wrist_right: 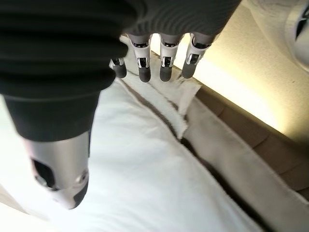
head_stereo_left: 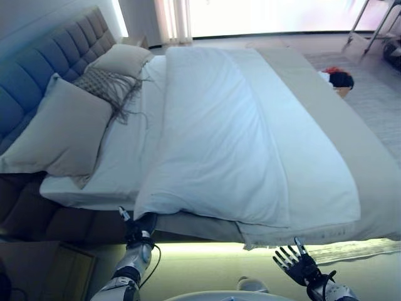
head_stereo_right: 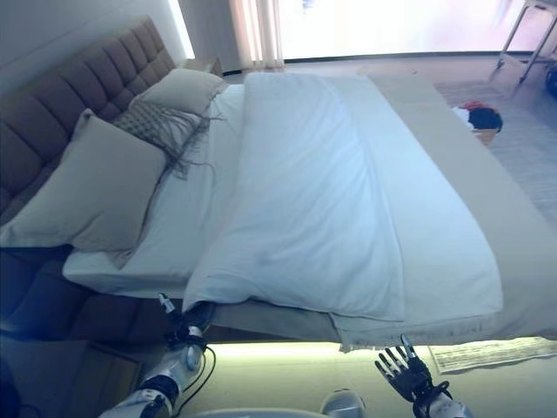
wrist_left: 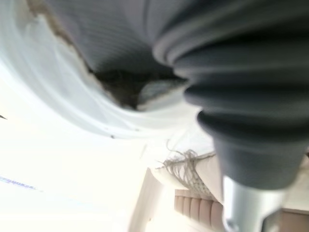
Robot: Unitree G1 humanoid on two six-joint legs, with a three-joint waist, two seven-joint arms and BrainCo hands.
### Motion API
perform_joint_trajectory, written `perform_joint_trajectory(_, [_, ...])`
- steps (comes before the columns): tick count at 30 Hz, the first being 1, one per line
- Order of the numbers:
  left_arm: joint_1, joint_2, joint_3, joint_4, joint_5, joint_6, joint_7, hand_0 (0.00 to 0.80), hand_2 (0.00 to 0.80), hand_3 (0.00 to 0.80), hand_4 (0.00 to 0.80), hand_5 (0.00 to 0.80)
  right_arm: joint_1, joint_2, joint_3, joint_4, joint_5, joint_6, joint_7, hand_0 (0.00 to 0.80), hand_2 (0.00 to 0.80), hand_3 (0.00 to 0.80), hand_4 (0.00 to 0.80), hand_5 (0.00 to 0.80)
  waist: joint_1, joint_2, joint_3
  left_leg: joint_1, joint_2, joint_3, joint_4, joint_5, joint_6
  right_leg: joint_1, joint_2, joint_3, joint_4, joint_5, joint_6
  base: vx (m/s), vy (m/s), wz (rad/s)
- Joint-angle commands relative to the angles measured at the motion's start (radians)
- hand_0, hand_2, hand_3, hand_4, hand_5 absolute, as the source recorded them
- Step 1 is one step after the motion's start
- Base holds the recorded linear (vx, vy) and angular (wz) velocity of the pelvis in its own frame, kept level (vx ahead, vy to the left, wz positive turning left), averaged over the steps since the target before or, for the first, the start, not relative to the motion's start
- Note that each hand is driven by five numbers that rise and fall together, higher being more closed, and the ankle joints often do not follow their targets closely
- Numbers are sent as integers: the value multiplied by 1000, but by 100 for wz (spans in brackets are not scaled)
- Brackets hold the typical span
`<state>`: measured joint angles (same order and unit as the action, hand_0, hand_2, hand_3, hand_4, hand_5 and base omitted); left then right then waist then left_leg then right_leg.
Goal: Make the bed neatly
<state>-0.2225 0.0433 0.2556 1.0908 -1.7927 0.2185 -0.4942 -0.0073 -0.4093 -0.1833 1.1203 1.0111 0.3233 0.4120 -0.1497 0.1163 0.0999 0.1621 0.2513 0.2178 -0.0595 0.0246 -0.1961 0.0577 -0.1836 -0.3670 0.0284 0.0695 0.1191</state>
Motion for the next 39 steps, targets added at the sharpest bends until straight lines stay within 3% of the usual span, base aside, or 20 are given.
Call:
perform_joint_trajectory(1, [13, 257, 151, -39, -97, -71, -121, 0, 0, 0, 0, 0, -54, 50, -10, 73, 33, -43, 29, 0, 0, 0, 0, 0, 115, -93, -18, -25, -19, 34, 79, -64, 31, -11, -147, 58, -32, 17, 101, -141, 169, -6])
perform_joint_trajectory(6, [9, 285, 182, -37, -82, -50, -101, 0, 0, 0, 0, 0, -43, 81, -49, 69, 49, -74, 2, 0, 0, 0, 0, 0, 141, -110, 0, -52, -110, 37, 156, -157, 82, -13, -239, 23, -100, 149, 133, -93, 278, 0])
perform_joint_trajectory(10, [22, 315, 215, -24, -59, -56, -91, 0, 0, 0, 0, 0, -38, 74, -77, 86, 47, -59, 4, 0, 0, 0, 0, 0, 149, -109, -1, -46, -170, 37, 147, -180, 118, -47, -264, 16, -52, 198, 137, -61, 329, 8])
perform_joint_trajectory(12, [36, 340, 228, -18, -63, -60, -95, 0, 0, 0, 0, 0, -33, 78, -66, 93, 33, -47, 21, 0, 0, 0, 0, 0, 150, -100, -4, -43, -183, 48, 121, -159, 140, -72, -234, 34, 74, 144, 120, -85, 314, 2])
perform_joint_trajectory(15, [43, 359, 224, -14, -54, -49, -116, 0, 0, 0, 0, 0, -25, 91, -30, 102, 30, -43, 50, 0, 0, 0, 0, 0, 152, -91, -18, -57, -188, 28, 82, -122, 157, -89, -125, 75, 207, 5, 64, -57, 150, -4])
perform_joint_trajectory(17, [36, 350, 198, -22, -27, -43, -129, 0, 0, 0, 0, 0, -32, 98, -12, 110, 39, -53, 53, 0, 0, 0, 0, 0, 156, -100, -28, -72, -200, -14, 65, -112, 165, -76, -30, 101, 189, -98, 33, -15, -23, -17])
perform_joint_trajectory(18, [35, 340, 186, -29, -19, -44, -135, 0, 0, 0, 0, 0, -34, 101, -3, 112, 41, -62, 55, 0, 0, 0, 0, 0, 162, -107, -30, -86, -206, -26, 73, -109, 165, -67, -10, 94, 153, -116, 19, -38, -66, -17])
perform_joint_trajectory(22, [45, 312, 155, -57, 18, -15, -154, 0, 0, 0, 0, 0, -58, 104, 33, 84, 71, -90, 27, 0, 0, 0, 0, 0, 184, -122, -11, -140, -203, -53, 102, -99, 155, -76, 16, 95, 124, -136, 2, -96, -54, 24])
perform_joint_trajectory(24, [32, 313, 135, -82, 8, -3, -167, 0, 0, 0, 0, 0, -83, 99, 57, 52, 98, -104, 27, 0, 0, 0, 0, 0, 193, -127, 36, -193, -196, -56, 146, -100, 150, -109, 17, 89, 154, -154, -11, -277, -19, 37])
perform_joint_trajectory(30, [-114, 350, 50, -104, -153, -61, -179, 0, 0, 0, 0, 0, -201, 76, 118, 30, 179, -137, 36, 0, 0, 0, 0, 0, 186, -136, 187, -416, -174, -75, 323, -109, 148, -328, -3, 109, 363, -192, -33, -354, 32, 45])
perform_joint_trajectory(39, [-253, 366, 24, -128, -180, -126, -154, 0, 0, 0, 0, 0, -328, 36, 140, -11, 248, -145, 8, 0, 0, 0, 0, 0, 178, -142, 280, -643, -169, -92, 458, -122, 154, -578, -35, 140, 579, -234, -48, -196, 53, 19])
